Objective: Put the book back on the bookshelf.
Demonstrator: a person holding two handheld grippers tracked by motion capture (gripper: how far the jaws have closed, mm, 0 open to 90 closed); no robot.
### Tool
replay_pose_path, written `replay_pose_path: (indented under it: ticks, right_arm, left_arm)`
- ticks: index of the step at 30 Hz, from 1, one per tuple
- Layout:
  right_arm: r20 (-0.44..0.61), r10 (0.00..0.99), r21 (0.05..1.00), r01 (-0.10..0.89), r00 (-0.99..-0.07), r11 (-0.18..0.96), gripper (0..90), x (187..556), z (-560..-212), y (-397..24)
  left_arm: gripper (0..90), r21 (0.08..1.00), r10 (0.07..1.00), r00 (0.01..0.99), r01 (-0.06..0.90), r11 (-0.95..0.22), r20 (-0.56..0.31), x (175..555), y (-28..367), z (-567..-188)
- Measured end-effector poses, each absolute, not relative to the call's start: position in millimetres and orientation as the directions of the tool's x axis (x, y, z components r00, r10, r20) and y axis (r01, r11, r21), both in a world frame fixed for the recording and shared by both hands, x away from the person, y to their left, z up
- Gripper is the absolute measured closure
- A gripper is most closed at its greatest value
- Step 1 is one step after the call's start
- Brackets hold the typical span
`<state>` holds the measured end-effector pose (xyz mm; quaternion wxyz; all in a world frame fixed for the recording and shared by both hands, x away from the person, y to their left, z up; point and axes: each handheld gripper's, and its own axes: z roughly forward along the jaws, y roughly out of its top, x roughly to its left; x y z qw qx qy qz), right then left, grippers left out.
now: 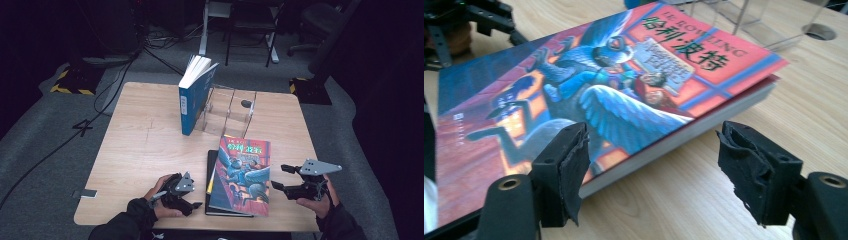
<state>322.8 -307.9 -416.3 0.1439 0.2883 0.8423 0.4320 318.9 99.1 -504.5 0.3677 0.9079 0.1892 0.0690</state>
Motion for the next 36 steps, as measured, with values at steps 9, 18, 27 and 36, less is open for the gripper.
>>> replay_pose_path:
  ticks: [9, 18, 27, 36]
  right_arm:
    - [0.044, 0.558, 0.78, 0.378, -0.828, 0.499, 26.8, 324, -423, -286]
    - [0.097, 0.568, 0.73, 0.446, -0.817, 0.518, 16.9, 334, -440, -281]
    - [0.147, 0.554, 0.723, 0.472, -0.819, 0.505, 13.2, 342, -444, -284]
    - [0.204, 0.55, 0.716, 0.507, -0.81, 0.48, 11.3, 348, -449, -286]
  left_arm:
    - [18.1, 0.694, 0.382, 0.924, 0.283, -0.662, -0.013, 321, 98, -505]
    - [17.8, 0.692, 0.38, 0.925, 0.283, -0.664, -0.013, 321, 98, -504]
    - [17.4, 0.693, 0.379, 0.925, 0.283, -0.663, -0.015, 322, 97, -505]
    - [17.4, 0.693, 0.376, 0.926, 0.282, -0.664, -0.016, 322, 97, -505]
